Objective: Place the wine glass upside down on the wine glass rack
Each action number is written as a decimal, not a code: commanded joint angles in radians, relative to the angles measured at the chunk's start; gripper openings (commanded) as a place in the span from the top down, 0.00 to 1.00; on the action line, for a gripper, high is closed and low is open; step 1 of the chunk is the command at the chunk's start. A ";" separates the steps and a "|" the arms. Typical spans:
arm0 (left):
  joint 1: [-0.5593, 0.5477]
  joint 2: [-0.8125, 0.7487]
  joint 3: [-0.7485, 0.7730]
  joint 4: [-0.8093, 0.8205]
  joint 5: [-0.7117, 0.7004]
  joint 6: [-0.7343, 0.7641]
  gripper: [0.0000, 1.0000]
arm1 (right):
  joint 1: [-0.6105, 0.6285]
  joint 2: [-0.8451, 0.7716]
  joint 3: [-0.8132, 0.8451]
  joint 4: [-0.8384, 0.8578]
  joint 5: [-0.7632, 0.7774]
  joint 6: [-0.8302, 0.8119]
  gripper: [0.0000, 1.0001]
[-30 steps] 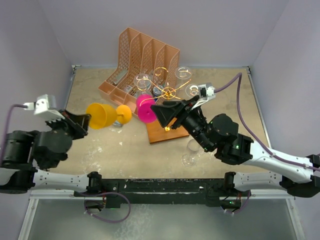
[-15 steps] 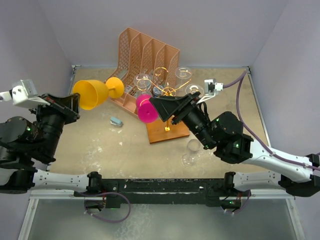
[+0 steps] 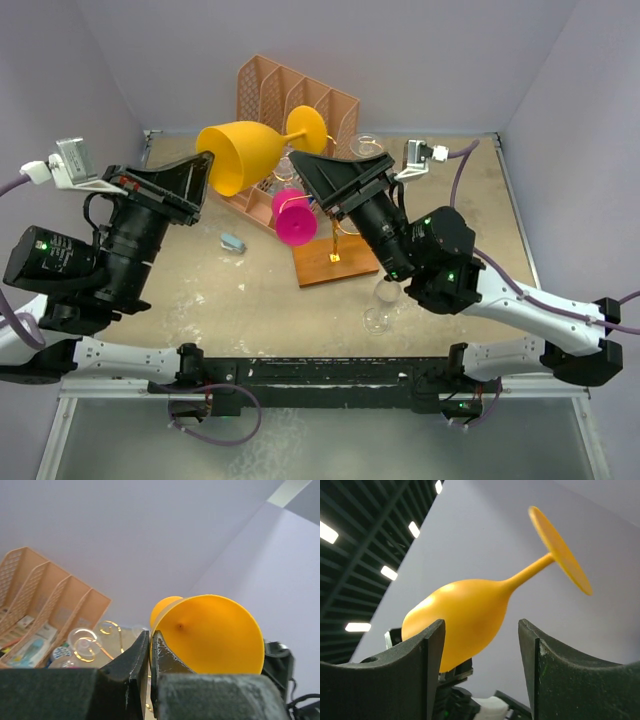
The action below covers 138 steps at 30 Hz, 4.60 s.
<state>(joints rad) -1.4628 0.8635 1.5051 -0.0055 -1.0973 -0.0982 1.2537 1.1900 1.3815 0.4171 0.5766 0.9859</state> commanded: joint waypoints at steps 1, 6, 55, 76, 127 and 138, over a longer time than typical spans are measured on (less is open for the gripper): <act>-0.005 0.027 -0.008 0.190 0.140 0.038 1.00 | -0.038 -0.008 0.023 0.089 0.003 0.253 0.39; -0.005 0.034 -0.029 0.240 0.194 0.027 1.00 | -0.087 -0.033 -0.024 0.116 0.021 0.453 0.47; -0.005 -0.001 0.005 -0.318 0.240 -0.369 0.46 | -0.157 -0.364 -0.169 0.023 -0.036 -0.631 1.00; -0.004 0.249 0.163 -0.263 0.522 -0.732 0.43 | -0.157 -0.438 -0.247 -0.259 -0.431 -1.006 1.00; -0.004 0.251 0.108 -0.139 0.374 -0.820 1.00 | -0.157 -0.439 -0.236 -0.286 -0.628 -0.949 0.51; 0.008 0.329 0.265 -0.100 0.288 -0.606 1.00 | -0.157 -0.476 -0.247 -0.234 -0.487 -0.853 0.38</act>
<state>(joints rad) -1.4616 1.1713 1.7065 -0.1822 -0.7589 -0.8227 1.0931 0.7242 1.1107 0.1135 -0.0074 0.0769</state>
